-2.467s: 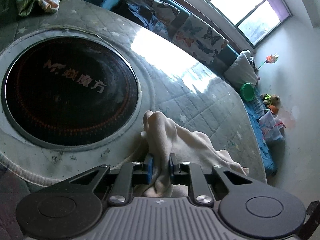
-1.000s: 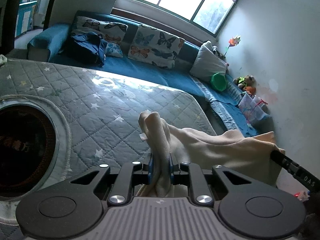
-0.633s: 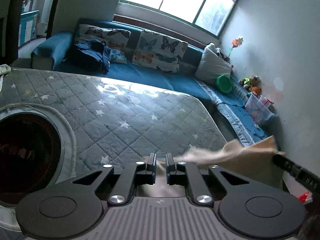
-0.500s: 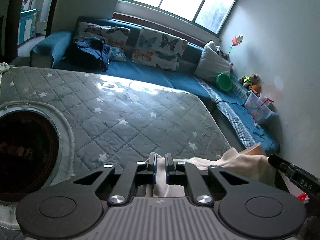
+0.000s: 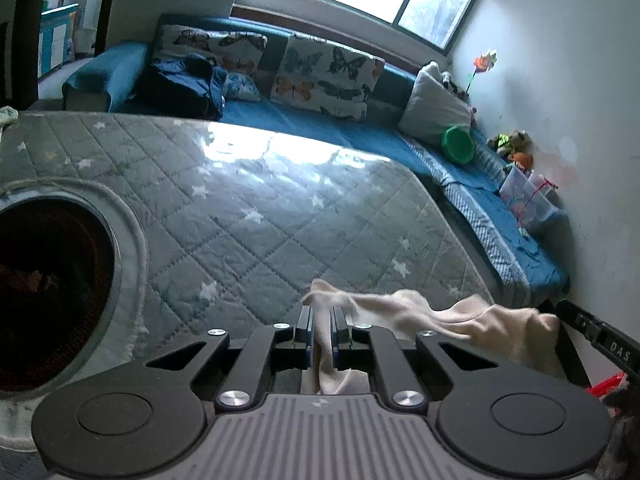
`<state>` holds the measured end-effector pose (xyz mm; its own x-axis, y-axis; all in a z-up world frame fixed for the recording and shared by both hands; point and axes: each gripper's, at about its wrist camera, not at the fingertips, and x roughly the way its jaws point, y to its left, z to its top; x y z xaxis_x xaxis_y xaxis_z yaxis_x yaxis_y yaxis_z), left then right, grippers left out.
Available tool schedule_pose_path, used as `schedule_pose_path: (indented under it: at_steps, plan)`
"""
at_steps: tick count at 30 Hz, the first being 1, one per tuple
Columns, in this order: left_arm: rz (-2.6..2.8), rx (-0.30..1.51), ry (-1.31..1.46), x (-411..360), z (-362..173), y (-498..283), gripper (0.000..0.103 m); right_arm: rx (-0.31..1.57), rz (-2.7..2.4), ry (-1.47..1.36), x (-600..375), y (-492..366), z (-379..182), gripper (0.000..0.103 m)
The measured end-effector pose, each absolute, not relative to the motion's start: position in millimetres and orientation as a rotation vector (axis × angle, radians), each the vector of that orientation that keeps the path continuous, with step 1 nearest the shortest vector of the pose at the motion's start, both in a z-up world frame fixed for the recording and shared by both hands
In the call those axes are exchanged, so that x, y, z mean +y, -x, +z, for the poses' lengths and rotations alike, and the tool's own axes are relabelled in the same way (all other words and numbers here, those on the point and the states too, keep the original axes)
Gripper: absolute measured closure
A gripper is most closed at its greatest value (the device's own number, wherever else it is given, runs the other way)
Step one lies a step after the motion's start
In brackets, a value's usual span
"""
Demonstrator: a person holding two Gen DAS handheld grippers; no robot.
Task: Fold clothes
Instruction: 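Lower the folded shirt onto the mattress and open the left gripper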
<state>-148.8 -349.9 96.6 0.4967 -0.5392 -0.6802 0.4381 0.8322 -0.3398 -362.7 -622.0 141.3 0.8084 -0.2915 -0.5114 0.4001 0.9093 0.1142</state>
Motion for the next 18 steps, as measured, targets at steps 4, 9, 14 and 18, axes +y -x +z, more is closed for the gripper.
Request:
schedule_pose_path:
  at_steps: [4, 9, 14, 18]
  plan:
    - [-0.59, 0.893, 0.113, -355.7, 86.8, 148.4, 0.093, 0.527, -0.398, -0.233, -629.6, 362.0, 132.2, 0.083]
    - [-0.603, 0.916, 0.094, -364.8, 76.3, 149.8, 0.093, 0.571, -0.369, -0.23, -629.0, 354.7, 118.9, 0.079]
    - [-0.637, 0.942, 0.06, -377.7, 64.8, 155.7, 0.092, 0.654, -0.304, -0.228, -621.2, 334.1, 95.5, 0.079]
    - [-0.675, 0.955, 0.031, -388.9, 57.3, 159.7, 0.091, 0.703, -0.274, -0.226, -615.3, 312.9, 78.0, 0.079]
